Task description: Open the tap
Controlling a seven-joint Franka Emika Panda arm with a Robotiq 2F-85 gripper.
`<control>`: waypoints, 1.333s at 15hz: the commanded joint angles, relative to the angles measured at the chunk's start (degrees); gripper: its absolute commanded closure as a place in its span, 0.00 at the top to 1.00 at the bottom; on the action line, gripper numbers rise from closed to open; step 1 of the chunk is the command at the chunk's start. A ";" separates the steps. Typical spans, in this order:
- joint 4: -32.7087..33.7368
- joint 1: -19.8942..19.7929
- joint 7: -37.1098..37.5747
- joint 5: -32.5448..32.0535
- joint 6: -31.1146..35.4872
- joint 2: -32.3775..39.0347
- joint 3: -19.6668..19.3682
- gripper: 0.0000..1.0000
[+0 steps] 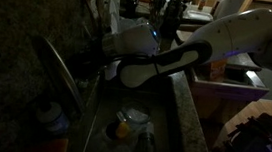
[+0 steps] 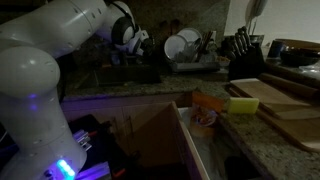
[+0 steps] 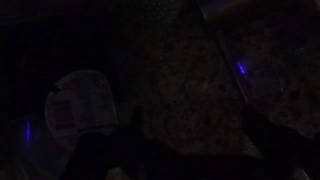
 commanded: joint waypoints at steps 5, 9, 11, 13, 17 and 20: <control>-1.25 -1.24 -0.06 -0.09 -2.30 -0.13 5.81 1.00; -2.87 0.32 3.83 1.31 -4.64 -2.21 0.26 1.00; -3.78 1.40 5.78 1.25 -4.48 -2.98 -4.11 1.00; -4.43 1.38 6.45 1.02 -4.40 -2.82 -5.44 1.00; -5.22 2.44 6.53 0.30 -2.78 -2.68 -7.57 1.00; -5.82 2.78 6.53 0.11 -2.72 -2.99 -8.05 1.00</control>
